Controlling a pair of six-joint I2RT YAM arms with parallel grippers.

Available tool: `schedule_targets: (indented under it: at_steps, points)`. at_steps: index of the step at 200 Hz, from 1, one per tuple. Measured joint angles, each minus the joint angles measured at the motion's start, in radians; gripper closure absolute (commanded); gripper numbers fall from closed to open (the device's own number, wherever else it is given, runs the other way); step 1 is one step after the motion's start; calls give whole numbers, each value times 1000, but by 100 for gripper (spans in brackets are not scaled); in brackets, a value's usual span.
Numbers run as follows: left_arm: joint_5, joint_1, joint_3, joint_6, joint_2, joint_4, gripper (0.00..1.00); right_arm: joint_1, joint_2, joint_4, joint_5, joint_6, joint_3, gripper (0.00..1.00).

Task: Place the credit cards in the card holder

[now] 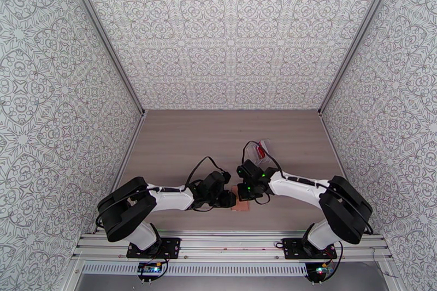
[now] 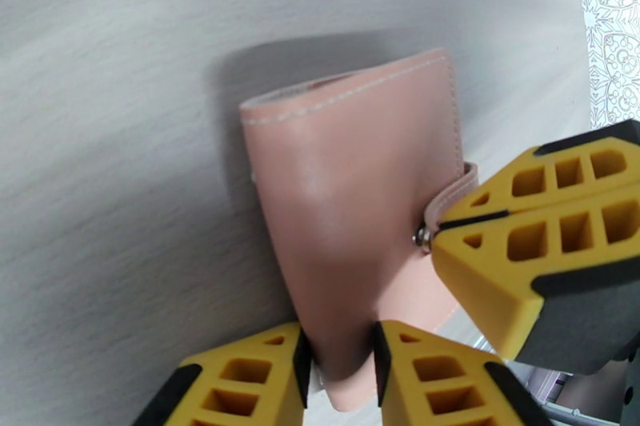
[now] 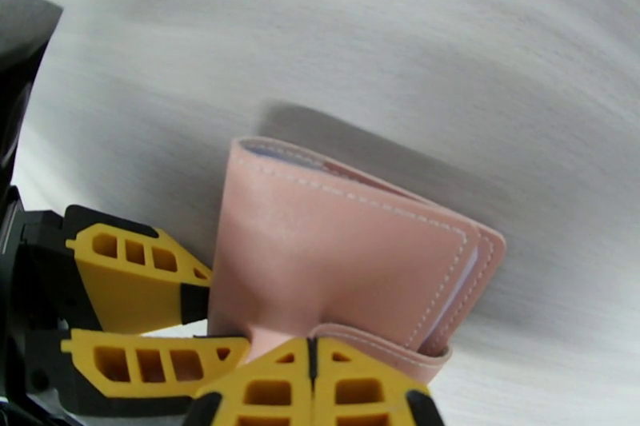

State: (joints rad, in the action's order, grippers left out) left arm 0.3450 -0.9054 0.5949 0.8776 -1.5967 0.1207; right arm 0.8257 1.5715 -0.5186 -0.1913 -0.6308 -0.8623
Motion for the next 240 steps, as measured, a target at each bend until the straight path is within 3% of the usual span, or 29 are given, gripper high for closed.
schedule_targets:
  at_steps: [133,240]
  points:
    - [-1,0,0,0,0,0,69,20,32,-37,32,0,-39,100]
    - [-3,-1,-2,0,3,1,67,33,-41,-42,57,-9,-12,100]
